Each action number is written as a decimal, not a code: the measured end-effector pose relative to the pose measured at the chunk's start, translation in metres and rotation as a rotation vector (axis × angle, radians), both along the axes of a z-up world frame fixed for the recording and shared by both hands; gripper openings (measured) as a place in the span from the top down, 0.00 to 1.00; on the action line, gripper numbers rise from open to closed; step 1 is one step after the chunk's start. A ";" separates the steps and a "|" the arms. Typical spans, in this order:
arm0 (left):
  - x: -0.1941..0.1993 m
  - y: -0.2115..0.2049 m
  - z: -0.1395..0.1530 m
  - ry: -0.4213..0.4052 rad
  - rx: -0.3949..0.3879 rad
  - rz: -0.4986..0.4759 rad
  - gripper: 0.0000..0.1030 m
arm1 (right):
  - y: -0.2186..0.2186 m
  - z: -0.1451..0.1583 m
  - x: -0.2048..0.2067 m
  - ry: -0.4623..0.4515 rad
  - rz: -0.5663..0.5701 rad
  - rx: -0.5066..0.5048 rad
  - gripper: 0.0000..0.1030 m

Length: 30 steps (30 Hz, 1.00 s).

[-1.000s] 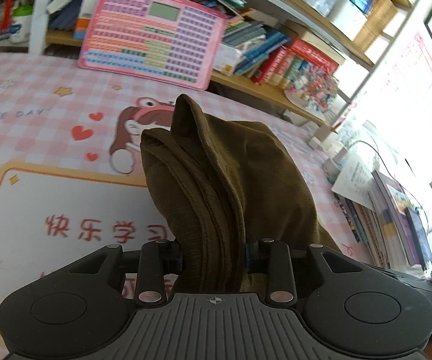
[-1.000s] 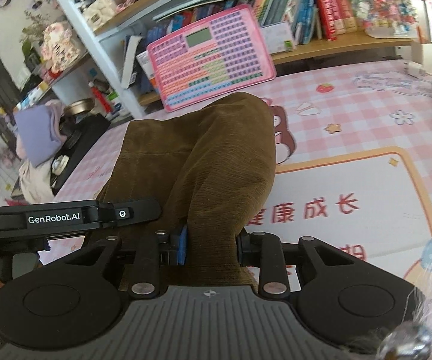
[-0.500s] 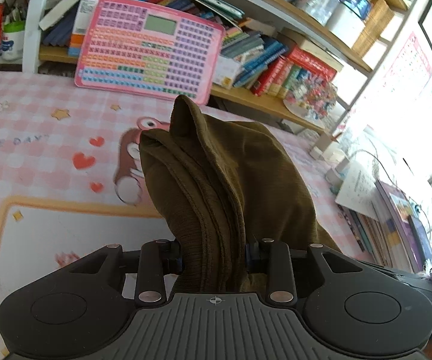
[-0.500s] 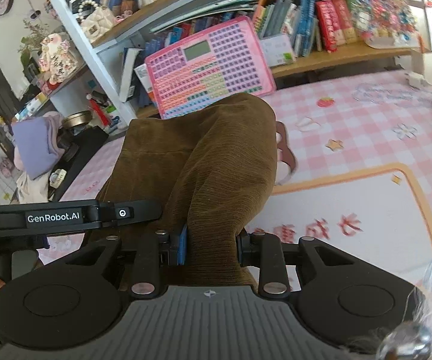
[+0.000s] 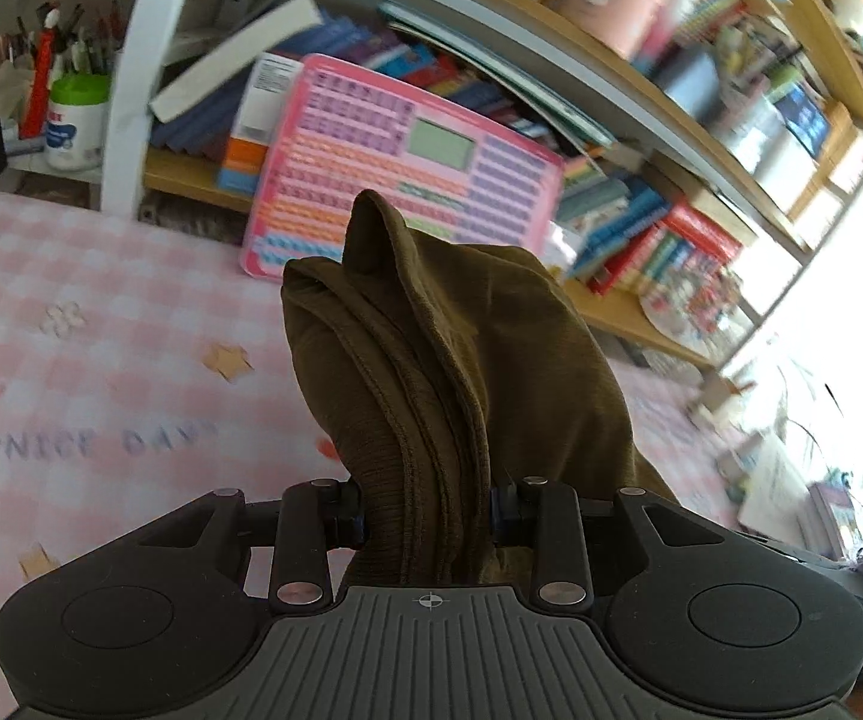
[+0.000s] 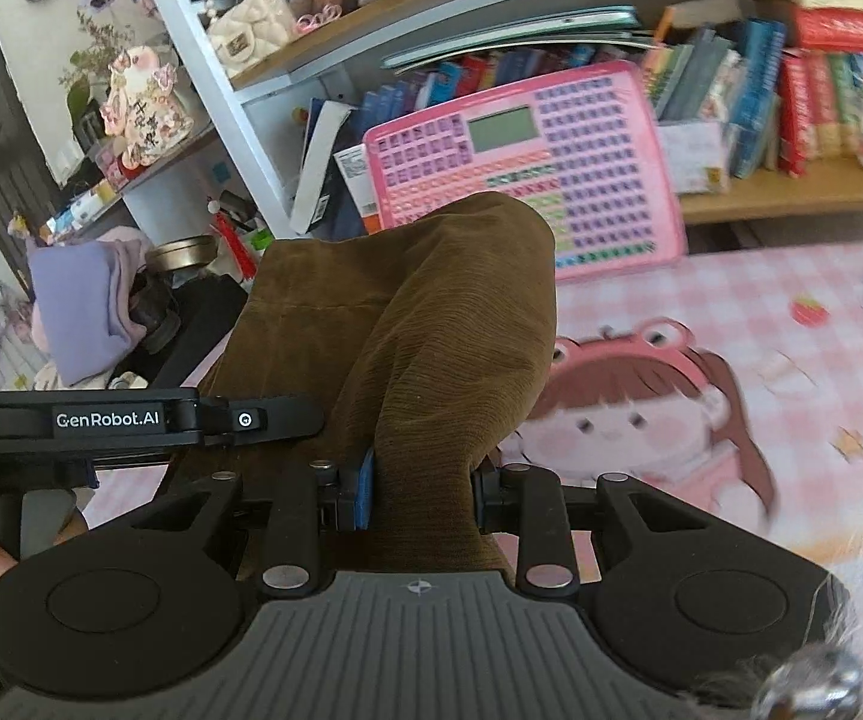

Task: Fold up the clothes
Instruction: 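Fold the pants over with the left gripper while the right gripper grasps them too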

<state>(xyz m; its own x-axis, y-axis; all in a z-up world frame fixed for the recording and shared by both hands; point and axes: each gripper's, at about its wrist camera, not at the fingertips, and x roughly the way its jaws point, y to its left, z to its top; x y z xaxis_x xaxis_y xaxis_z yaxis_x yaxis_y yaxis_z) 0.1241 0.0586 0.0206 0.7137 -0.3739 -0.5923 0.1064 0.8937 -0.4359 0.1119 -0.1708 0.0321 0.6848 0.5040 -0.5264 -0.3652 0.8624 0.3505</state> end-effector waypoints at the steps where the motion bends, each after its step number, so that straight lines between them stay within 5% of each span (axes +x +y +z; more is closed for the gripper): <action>1: 0.009 0.008 -0.003 0.002 -0.003 0.004 0.69 | 0.008 -0.002 0.010 -0.001 0.003 -0.011 0.74; 12: 0.092 0.064 -0.054 0.021 -0.039 0.009 0.69 | 0.069 -0.047 0.100 0.028 -0.037 -0.051 0.74; 18: 0.110 0.075 -0.087 0.107 -0.060 0.003 0.61 | 0.073 -0.080 0.124 0.122 -0.086 -0.036 0.69; 23: 0.111 0.078 -0.086 0.108 -0.080 0.000 0.59 | 0.077 -0.080 0.120 0.128 -0.115 -0.041 0.66; 30: 0.089 0.084 -0.066 0.038 0.005 0.052 0.48 | 0.075 -0.064 0.102 0.110 -0.176 -0.117 0.39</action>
<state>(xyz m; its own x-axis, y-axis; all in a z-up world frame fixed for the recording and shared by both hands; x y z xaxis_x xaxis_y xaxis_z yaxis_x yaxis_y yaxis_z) 0.2128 0.1422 -0.0453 0.7092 -0.3338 -0.6209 0.0433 0.8998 -0.4342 0.2137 -0.0963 -0.0320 0.6922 0.3131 -0.6502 -0.1708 0.9464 0.2740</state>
